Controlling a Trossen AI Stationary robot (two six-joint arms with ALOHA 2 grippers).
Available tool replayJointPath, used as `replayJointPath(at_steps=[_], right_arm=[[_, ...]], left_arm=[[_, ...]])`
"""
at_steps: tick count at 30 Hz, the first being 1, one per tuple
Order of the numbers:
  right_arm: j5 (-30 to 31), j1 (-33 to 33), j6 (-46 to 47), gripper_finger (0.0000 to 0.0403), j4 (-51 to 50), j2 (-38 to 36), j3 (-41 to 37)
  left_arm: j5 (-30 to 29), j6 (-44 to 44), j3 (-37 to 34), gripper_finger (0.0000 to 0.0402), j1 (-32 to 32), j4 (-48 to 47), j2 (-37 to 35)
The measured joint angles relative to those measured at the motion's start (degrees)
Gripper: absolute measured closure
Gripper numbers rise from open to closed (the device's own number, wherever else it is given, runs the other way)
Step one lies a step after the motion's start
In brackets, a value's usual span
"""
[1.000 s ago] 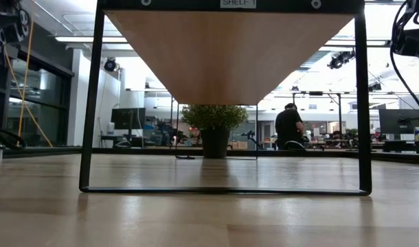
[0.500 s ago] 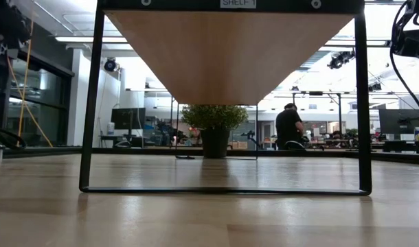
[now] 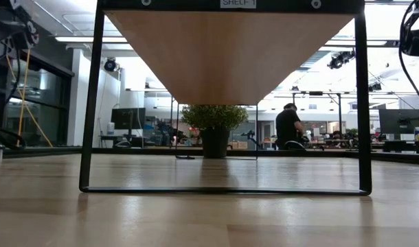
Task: Pick and place flowers into a vace then onto a shelf
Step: Put the left transparent vase on the shelf
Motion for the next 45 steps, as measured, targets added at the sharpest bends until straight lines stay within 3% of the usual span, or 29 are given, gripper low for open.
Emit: replayJointPath(at_steps=[7, 16, 28, 45], right_arm=[[-2.16, -2.68, -0.01, 0.0316, 0.04, 0.05, 0.00], [-2.21, -5.06, -0.01, 0.0315, 0.48, 0.05, 0.00], [-2.22, -6.17, -0.01, 0.0315, 0.48, -0.02, 0.00], [-2.44, -6.14, 0.40, 0.0315, 1.16, -0.02, 0.00]], left_arm=[[-1.74, -4.70, -1.04, 0.0309, -5.11, 1.40, 3.73], [-2.00, -5.21, -8.00, 0.0309, -5.07, 19.93, 10.66], [-5.39, -0.41, -8.13, 0.0309, -5.05, 34.46, 22.22], [-8.38, 0.35, -8.13, 0.0309, -5.03, 37.46, 24.29]])
